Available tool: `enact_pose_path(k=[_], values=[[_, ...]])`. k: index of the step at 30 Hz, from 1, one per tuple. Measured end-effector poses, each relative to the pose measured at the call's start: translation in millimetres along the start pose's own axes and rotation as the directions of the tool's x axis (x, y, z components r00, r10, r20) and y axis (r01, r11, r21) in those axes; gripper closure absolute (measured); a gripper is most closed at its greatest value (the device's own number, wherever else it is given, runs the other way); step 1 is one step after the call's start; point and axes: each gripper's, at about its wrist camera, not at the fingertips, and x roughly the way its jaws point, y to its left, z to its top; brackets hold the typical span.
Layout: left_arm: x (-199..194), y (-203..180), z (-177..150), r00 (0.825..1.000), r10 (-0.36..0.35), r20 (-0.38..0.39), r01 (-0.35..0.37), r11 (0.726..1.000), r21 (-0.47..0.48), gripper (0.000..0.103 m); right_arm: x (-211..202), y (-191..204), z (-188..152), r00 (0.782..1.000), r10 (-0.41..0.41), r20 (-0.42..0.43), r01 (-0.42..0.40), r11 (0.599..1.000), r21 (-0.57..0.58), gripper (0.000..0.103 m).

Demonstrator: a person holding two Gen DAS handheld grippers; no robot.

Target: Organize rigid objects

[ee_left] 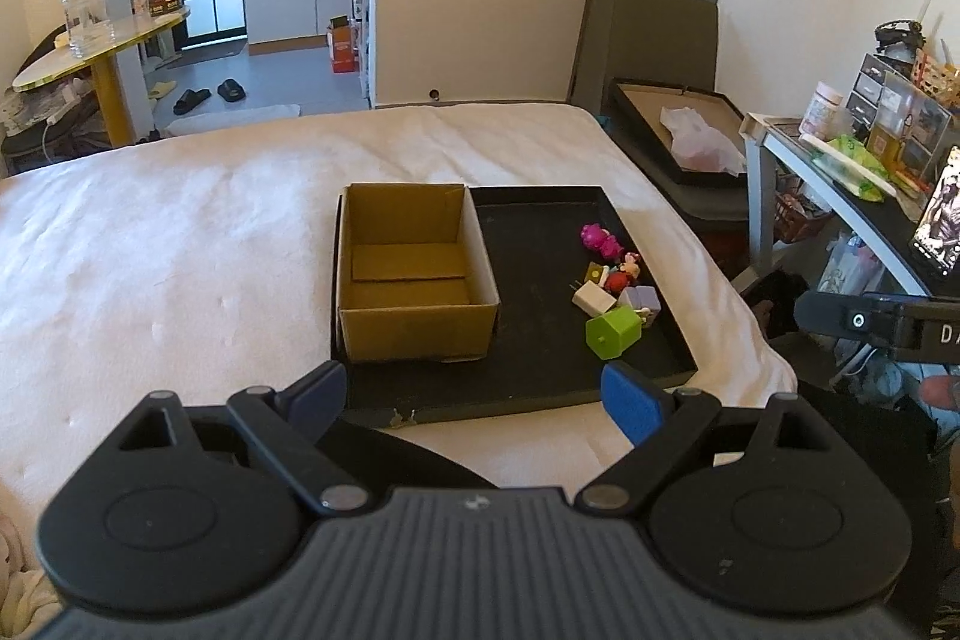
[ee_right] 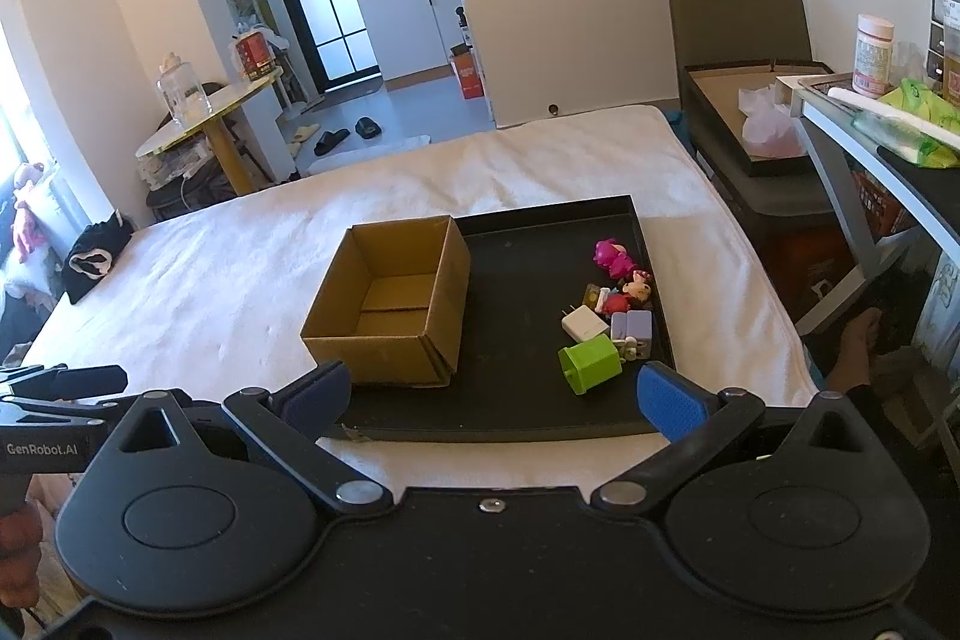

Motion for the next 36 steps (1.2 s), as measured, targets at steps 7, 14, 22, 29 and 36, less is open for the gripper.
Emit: enact_pose_path(k=[7,14,22,29,36], values=[[-2,0,0,1.000,-0.007,0.006,0.007,1.000,0.000,0.012,-1,0,1,1.000,-0.011,0.010,0.011,1.000,-0.009,0.000],[-7,-2,2,1.000,-0.020,0.023,0.020,1.000,0.004,0.012,-1,0,2,1.000,-0.012,0.013,0.013,1.000,-0.012,0.000],[-11,0,2,0.999,-0.025,0.033,0.025,1.000,0.002,0.012,0,1,2,1.000,-0.016,0.012,0.016,1.000,-0.014,0.000],[-10,-1,2,0.999,-0.029,0.031,0.029,1.000,0.001,0.012,-1,3,1,1.000,-0.017,0.014,0.017,1.000,-0.018,0.000],[-11,-1,5,0.999,-0.029,0.042,0.029,1.000,-0.003,0.012,-1,2,2,1.000,-0.018,0.008,0.018,1.000,-0.018,0.000]])
